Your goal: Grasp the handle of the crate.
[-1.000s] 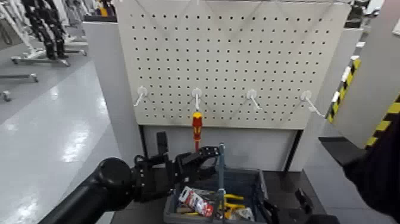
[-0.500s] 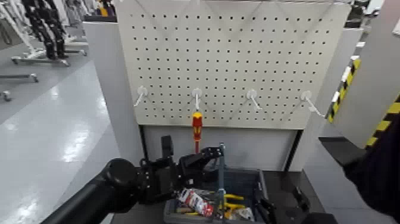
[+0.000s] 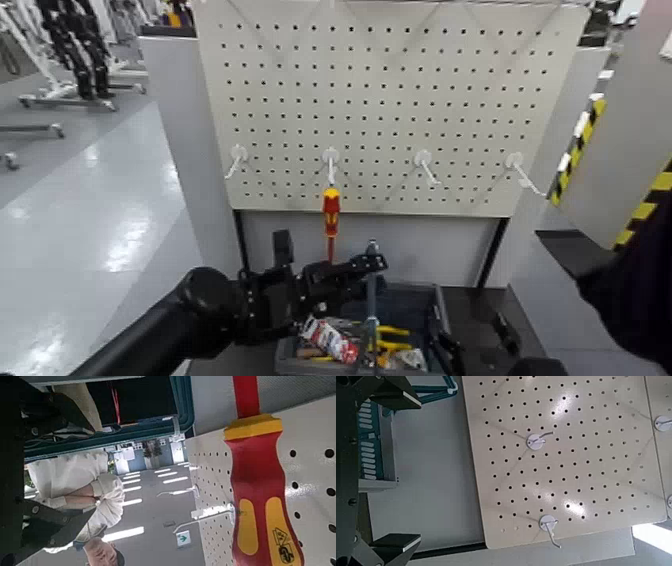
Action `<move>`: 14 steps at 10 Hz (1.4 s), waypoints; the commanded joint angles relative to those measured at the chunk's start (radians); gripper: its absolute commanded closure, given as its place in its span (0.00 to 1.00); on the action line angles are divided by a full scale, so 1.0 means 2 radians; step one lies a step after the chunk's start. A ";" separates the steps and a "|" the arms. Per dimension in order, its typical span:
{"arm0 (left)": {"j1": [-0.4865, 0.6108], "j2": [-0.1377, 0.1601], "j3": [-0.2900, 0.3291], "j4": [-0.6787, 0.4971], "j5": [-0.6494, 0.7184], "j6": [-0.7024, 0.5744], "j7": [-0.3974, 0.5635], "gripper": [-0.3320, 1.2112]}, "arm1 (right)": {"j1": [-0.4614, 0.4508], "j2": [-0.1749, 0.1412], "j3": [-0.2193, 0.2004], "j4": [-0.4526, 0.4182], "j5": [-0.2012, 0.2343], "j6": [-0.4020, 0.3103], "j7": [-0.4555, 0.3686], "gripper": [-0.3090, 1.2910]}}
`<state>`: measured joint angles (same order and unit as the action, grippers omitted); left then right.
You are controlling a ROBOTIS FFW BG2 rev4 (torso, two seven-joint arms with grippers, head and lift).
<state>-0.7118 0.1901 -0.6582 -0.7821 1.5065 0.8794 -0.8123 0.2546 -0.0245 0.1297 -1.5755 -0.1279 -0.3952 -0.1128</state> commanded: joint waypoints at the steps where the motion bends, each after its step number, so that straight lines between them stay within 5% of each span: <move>1: -0.004 -0.002 -0.007 0.008 0.000 -0.003 -0.003 0.89 | 0.000 0.000 0.000 0.001 -0.001 -0.003 0.000 0.27; 4: -0.001 -0.004 -0.008 0.012 0.000 -0.009 -0.005 0.98 | 0.001 -0.001 -0.002 0.001 -0.001 -0.003 0.000 0.27; 8: 0.013 -0.007 0.002 0.006 0.001 -0.015 -0.008 0.98 | 0.002 -0.001 -0.003 0.000 -0.001 -0.003 0.000 0.27; 14: 0.070 -0.001 0.031 -0.072 0.001 -0.009 -0.012 0.98 | 0.007 0.000 -0.010 -0.001 0.000 -0.004 0.000 0.27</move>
<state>-0.5862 0.1839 -0.6013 -0.9065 1.5078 0.8591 -0.8360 0.2688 -0.0245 0.1114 -1.5785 -0.1288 -0.4034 -0.1135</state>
